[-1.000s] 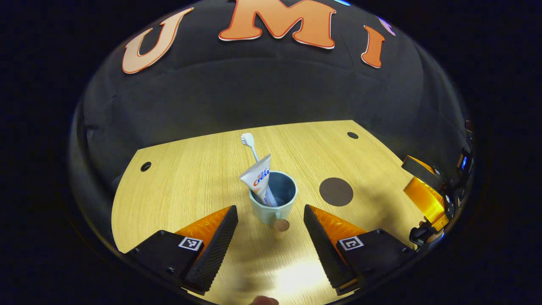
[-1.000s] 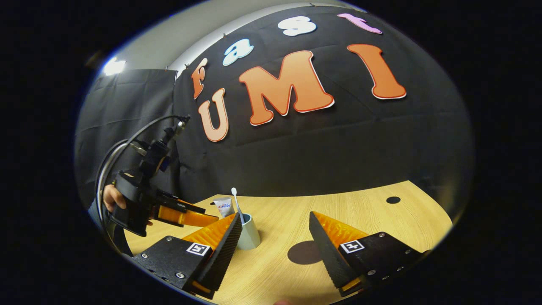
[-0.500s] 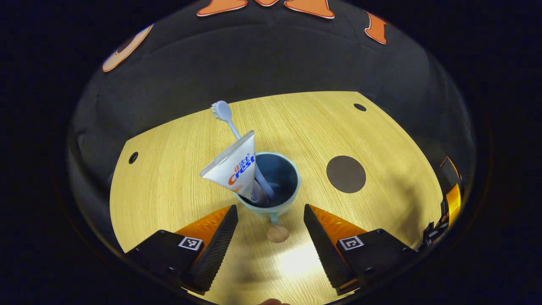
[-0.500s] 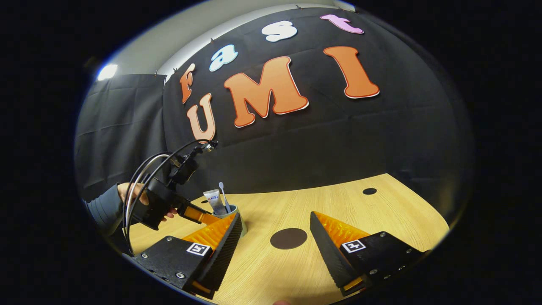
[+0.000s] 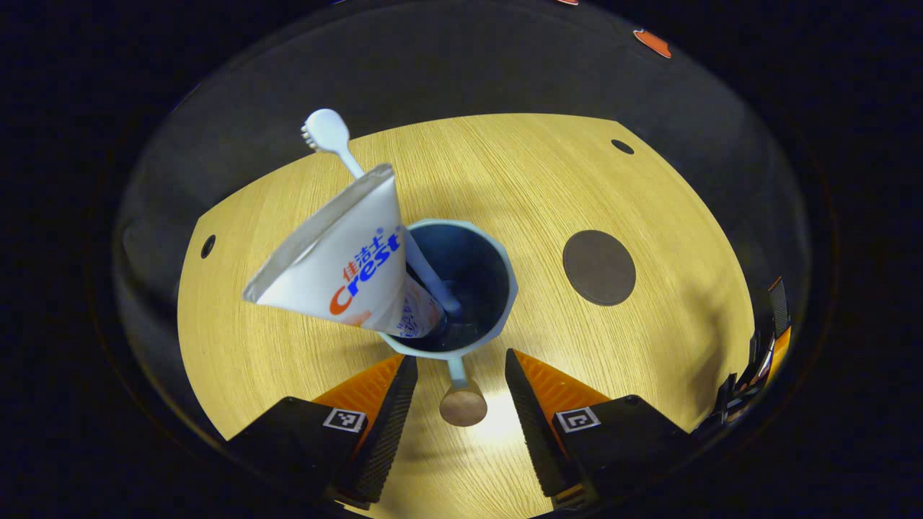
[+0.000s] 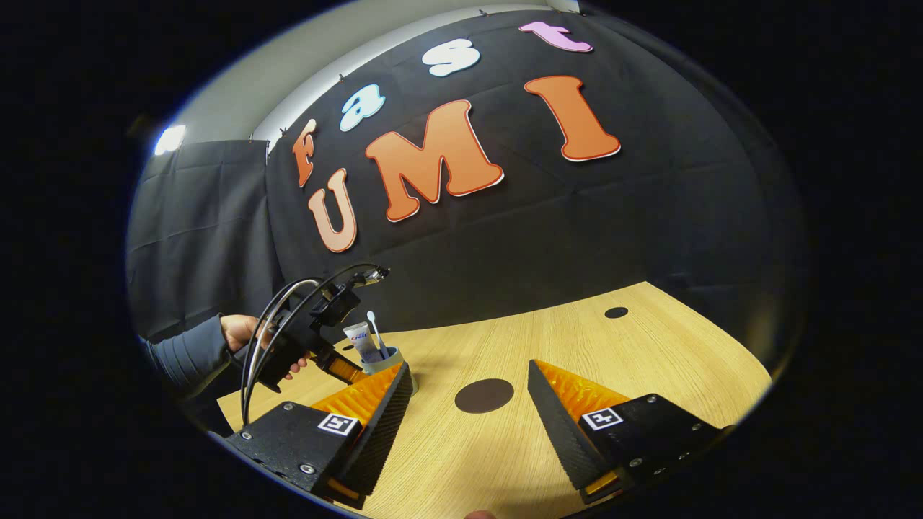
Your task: Put the toothbrush and toothpaste on the desktop into the cup, then pick up the cup and place it on the coaster on the desktop.
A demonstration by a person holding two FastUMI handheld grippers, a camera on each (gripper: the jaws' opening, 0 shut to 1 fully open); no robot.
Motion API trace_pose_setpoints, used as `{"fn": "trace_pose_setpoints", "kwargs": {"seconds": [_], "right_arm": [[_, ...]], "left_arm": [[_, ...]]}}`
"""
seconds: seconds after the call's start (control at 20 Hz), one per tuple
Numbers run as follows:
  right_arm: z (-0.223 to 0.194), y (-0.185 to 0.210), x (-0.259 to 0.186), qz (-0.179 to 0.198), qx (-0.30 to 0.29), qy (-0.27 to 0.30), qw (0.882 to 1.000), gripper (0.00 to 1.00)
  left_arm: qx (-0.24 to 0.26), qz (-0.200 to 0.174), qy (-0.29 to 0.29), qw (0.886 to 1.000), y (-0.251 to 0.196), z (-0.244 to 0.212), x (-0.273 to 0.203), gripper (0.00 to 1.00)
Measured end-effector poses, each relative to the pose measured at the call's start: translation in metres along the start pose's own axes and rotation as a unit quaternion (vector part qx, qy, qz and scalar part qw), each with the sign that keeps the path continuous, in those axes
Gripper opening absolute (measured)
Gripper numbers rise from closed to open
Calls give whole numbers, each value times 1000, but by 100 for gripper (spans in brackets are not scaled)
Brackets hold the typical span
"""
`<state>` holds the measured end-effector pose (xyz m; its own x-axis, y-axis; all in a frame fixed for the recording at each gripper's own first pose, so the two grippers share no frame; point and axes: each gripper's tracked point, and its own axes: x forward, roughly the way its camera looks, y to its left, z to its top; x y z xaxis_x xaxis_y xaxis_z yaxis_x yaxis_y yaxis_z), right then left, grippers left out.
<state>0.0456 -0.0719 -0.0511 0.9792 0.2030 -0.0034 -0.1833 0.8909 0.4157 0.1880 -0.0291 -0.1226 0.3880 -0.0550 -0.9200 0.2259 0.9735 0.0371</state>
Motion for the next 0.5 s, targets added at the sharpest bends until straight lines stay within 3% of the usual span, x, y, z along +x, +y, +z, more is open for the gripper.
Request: {"fn": "trace_pose_setpoints", "kwargs": {"seconds": [0.05, 0.15, 0.3, 0.4, 0.5], "right_arm": [[-1, -2, -1, -2, 3, 0, 1000, 97], [-1, -5, -4, -5, 9, -2, 1000, 97], [1, -11, -7, -10, 15, -6, 1000, 97], [2, -13, -9, -14, 19, -8, 1000, 97], [2, -16, -11, -15, 23, -9, 1000, 97]], "left_arm": [[5, 7, 7, 1000, 2, 1, 0, 82], [0, 2, 22, 1000, 0, 5, 5, 58], [-15, 3, 29, 999, -13, 12, 13, 58], [-28, 4, 23, 999, -16, 18, 20, 32], [-31, 4, 17, 999, -25, 25, 30, 31]]}}
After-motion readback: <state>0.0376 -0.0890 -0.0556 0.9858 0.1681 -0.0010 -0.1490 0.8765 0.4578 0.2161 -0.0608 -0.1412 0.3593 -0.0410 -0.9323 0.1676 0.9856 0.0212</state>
